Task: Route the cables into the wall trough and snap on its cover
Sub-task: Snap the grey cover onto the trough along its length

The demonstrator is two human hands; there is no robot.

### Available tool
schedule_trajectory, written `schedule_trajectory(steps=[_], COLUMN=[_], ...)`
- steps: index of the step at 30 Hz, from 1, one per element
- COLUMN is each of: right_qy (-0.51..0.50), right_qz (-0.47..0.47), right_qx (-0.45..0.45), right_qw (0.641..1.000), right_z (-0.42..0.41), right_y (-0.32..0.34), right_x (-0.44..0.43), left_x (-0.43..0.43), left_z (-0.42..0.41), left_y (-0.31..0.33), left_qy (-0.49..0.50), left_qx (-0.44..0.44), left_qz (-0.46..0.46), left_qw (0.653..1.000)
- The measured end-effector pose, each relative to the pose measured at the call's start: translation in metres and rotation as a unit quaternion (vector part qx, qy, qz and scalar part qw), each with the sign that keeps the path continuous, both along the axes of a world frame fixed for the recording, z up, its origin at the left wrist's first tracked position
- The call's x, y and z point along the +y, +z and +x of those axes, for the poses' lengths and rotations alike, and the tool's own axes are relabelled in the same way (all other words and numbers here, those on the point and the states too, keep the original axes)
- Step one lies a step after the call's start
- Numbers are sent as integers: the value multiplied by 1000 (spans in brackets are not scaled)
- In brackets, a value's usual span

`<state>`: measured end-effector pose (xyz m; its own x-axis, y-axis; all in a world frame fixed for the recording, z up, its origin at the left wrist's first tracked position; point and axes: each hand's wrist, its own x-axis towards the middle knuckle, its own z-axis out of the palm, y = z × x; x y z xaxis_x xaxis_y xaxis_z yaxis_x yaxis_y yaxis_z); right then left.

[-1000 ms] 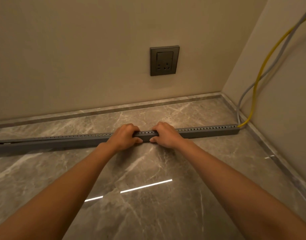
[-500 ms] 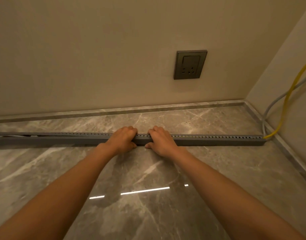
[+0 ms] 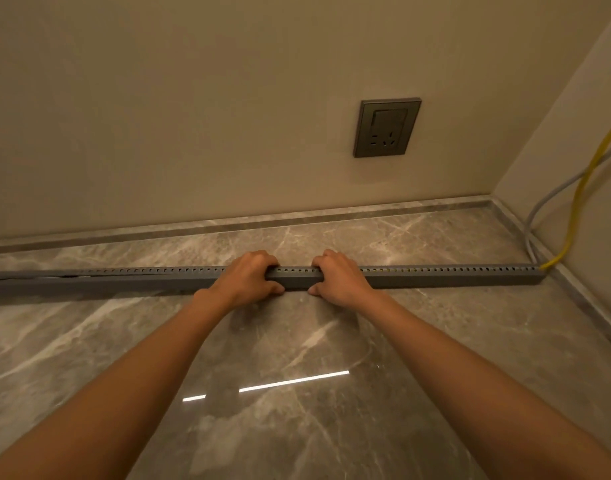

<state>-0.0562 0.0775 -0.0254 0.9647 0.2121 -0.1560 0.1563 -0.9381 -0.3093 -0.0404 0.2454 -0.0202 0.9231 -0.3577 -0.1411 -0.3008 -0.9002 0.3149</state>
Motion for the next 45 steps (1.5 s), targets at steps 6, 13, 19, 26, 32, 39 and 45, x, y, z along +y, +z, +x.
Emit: schedule_trajectory(steps=[6, 13, 19, 26, 32, 39, 45], right_qy=[1, -13, -25, -37, -23, 8, 50], right_qz=[17, 31, 35, 53, 49, 30, 46], right_qx=[13, -17, -24, -12, 9, 12, -11], right_qw=[1000, 999, 999, 998, 998, 999, 998], right_z=[3, 0, 2, 1, 1, 5, 8], right_y=[-1, -5, -5, -2, -2, -1, -5], right_x=[28, 46, 50, 49, 44, 61, 93], left_x=[31, 28, 28, 31, 46, 74, 76], left_z=[3, 5, 6, 6, 6, -1, -3], left_y=[4, 0, -3, -4, 2, 10, 9], left_qy=[31, 11, -10, 5, 28, 131, 139], left_qx=[24, -26, -50, -42, 33, 57, 46], left_qz=[-3, 28, 38, 10, -28, -85, -42], left_qw=[999, 999, 998, 999, 999, 986, 988])
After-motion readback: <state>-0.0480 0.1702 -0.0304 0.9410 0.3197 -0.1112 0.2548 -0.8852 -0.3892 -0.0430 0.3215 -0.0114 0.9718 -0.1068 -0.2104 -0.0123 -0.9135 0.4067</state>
